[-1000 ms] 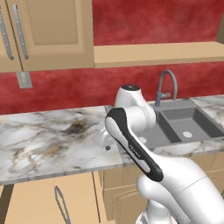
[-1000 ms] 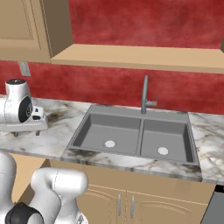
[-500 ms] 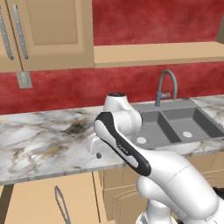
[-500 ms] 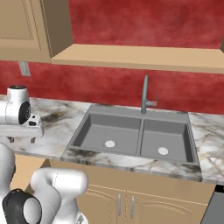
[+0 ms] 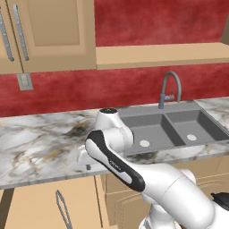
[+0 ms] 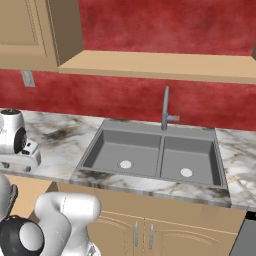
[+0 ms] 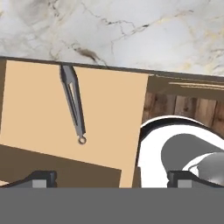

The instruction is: Take the tongs from the drawer on the left and place them on the dining counter next to the tray containing the kebab skewer.

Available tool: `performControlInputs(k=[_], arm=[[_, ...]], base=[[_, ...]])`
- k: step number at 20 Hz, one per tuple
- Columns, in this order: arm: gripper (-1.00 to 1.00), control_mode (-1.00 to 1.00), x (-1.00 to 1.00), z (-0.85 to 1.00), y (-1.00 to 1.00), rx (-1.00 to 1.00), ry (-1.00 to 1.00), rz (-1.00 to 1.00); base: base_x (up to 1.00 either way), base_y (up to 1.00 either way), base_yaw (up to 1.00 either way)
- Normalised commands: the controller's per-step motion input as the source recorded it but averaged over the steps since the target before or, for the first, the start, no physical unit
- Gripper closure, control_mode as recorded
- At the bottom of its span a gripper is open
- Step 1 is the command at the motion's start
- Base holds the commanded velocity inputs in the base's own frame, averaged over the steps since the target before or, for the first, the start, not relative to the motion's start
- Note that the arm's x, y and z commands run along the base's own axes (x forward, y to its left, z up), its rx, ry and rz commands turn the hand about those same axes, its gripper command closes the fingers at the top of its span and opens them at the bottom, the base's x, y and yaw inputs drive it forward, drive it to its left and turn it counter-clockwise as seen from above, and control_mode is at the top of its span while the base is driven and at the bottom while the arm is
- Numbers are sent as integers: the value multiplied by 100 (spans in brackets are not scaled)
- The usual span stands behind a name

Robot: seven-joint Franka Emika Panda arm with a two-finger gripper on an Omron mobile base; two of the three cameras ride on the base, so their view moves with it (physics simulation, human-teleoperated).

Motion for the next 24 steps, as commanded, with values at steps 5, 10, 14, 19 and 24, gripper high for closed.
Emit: performControlInputs(k=[5, 10, 14, 19, 24], arm=[[-100, -100, 0, -14, 28, 0, 4, -3], [-100, -100, 0, -37, 24, 0, 6, 0], [-100, -100, 0, -43, 24, 0, 0, 0], [-100, -100, 0, -37, 17, -1, -9, 0], [-100, -100, 0, -27, 24, 0, -11, 0]], base=[[0, 0, 0], [0, 0, 0], [0, 0, 0], [0, 0, 0], [0, 0, 0]])
